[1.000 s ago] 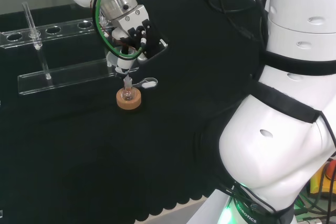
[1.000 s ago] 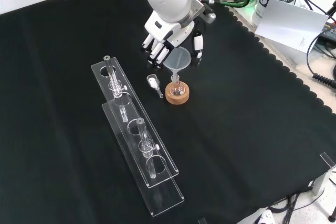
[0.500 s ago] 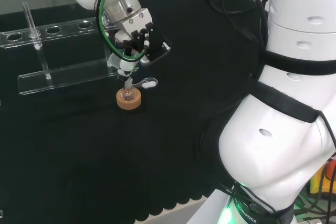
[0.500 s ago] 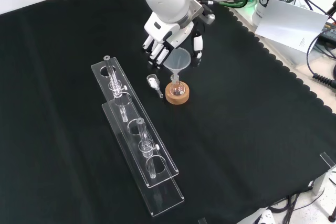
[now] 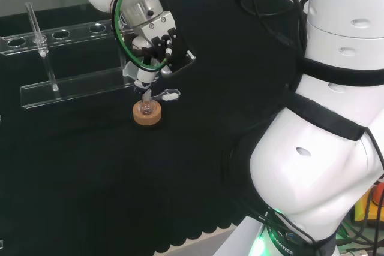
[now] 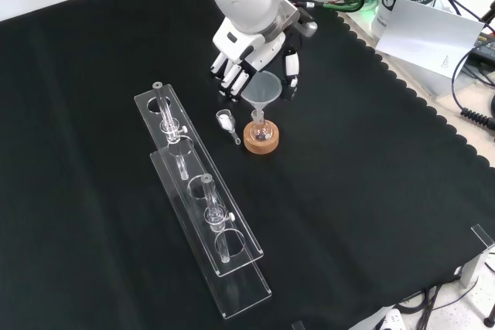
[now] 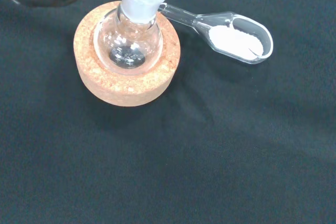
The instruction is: Place the funnel on the round-bottom flask.
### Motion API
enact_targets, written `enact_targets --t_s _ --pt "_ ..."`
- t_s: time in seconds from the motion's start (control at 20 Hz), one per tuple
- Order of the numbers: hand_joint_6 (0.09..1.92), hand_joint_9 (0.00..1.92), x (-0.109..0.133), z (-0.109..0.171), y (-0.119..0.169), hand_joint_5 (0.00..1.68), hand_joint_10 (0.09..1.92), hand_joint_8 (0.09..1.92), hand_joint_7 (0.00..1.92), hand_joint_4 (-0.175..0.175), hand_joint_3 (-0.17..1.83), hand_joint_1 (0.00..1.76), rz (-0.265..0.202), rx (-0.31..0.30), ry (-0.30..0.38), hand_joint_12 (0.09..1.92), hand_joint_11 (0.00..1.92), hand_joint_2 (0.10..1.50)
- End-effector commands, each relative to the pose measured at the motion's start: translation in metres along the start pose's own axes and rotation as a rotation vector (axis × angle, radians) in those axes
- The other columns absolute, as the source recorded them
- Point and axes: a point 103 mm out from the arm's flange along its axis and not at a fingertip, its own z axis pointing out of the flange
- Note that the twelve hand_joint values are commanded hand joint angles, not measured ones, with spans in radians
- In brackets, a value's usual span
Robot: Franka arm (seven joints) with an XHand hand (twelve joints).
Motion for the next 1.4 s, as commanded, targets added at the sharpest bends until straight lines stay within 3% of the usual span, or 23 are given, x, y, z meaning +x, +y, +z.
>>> enact_targets --t_s 0.05,0.55,0.7,1.0,1.4 --pt "0.89 0.71 0.001 -0.001 0.000 0.52 0.69 0.75 0.23 -0.048 0.55 0.78 0.001 0.000 -0.017 1.38 0.26 0.70" --pt "0.87 0.69 0.005 0.003 0.001 0.47 0.69 0.75 0.23 -0.055 0.55 0.78 -0.004 0.009 -0.020 1.38 0.26 0.70" --pt "0.73 0.62 0.005 0.003 0.001 0.36 0.71 0.76 0.22 -0.070 0.55 0.77 -0.005 0.009 -0.017 1.38 0.26 0.70" --pt "0.34 0.41 0.007 0.006 -0.004 0.29 0.76 0.78 0.13 -0.082 0.54 0.73 -0.003 0.020 -0.004 1.42 0.18 0.69" --pt "0.16 0.32 0.004 0.003 -0.010 0.30 0.78 0.77 0.06 -0.080 0.49 0.69 0.005 0.010 -0.001 1.44 0.12 0.69"
